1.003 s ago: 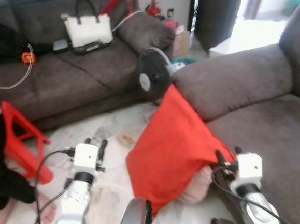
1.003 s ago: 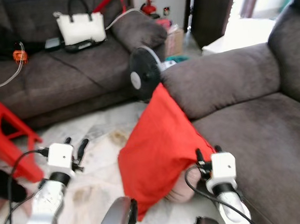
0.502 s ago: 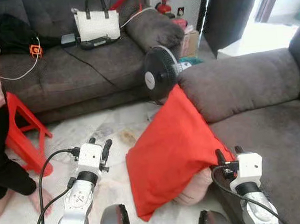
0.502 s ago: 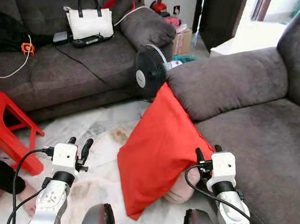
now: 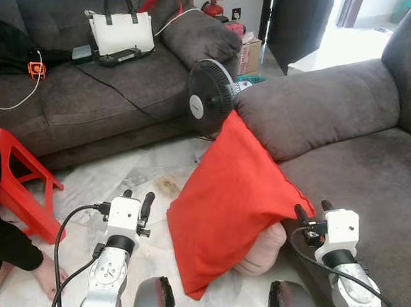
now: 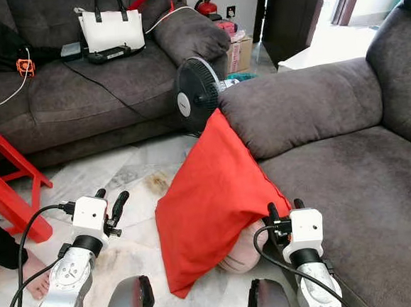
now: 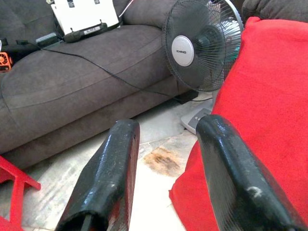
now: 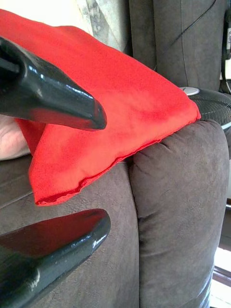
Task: Move the pillow to the sofa from floor
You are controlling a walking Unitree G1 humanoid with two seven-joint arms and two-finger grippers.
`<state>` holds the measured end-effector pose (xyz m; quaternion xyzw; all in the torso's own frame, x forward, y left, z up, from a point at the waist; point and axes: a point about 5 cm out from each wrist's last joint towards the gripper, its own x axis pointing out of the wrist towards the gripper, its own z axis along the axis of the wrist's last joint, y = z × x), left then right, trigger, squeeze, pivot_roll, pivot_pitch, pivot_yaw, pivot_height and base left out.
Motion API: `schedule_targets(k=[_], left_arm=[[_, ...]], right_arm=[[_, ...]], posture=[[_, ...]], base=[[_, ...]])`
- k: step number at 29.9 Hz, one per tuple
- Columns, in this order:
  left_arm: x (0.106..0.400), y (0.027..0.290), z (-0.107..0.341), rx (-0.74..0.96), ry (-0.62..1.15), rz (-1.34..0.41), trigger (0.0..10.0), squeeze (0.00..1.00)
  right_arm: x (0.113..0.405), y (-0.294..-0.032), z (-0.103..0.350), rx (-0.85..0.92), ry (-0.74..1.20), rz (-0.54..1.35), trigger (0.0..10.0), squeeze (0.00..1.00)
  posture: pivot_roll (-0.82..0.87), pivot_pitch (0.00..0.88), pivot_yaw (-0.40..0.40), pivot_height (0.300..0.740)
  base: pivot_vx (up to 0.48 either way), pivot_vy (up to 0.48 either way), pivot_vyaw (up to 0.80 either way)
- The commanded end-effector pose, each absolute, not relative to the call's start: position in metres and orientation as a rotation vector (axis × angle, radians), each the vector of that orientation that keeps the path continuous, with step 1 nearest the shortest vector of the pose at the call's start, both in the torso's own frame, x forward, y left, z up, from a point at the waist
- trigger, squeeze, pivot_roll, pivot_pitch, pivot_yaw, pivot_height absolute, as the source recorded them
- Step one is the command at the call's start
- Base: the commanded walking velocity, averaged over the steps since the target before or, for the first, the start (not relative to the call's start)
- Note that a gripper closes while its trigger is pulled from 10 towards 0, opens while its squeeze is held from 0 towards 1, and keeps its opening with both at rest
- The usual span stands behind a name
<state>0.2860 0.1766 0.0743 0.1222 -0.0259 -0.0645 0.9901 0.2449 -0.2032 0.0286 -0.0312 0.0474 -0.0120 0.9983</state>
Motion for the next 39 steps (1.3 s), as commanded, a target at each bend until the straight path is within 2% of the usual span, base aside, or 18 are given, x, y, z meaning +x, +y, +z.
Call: schedule_targets(k=[1,20,26,31,39], left_arm=[[0.2865,0.1752,0.0713,0.238,-0.028,-0.139,10.0,0.00],[0.2885,0.1743,0.0723,0.240,-0.031,-0.152,10.0,0.00],[0.2891,0.1733,0.0728,0.241,-0.032,-0.159,10.0,0.00],[0.2896,0.1730,0.0728,0.242,-0.032,-0.164,10.0,0.00],[0.2894,0.1725,0.0720,0.241,-0.030,-0.166,10.0,0.00]], right_arm=[[0.2451,-0.2051,0.0271,-0.061,0.106,-0.036,10.0,0.00],[0.2494,-0.2051,0.0290,-0.047,0.093,-0.048,10.0,0.00],[0.2504,-0.2051,0.0282,-0.045,0.100,-0.055,10.0,0.00],[0.2517,-0.2057,0.0288,-0.047,0.092,-0.060,10.0,0.00],[0.2520,-0.2057,0.0285,-0.053,0.094,-0.056,10.0,0.00]], posture=[[0.07,0.000,-0.024,0.552],[0.07,0.000,-0.018,0.552],[0.07,0.000,-0.015,0.552],[0.07,0.000,-0.015,0.552],[0.07,0.000,-0.017,0.552]], base=[[0.000,0.000,0.00],[0.000,0.000,0.00],[0.245,0.000,0.00],[0.255,0.000,-0.68],[0.256,0.000,0.00]])
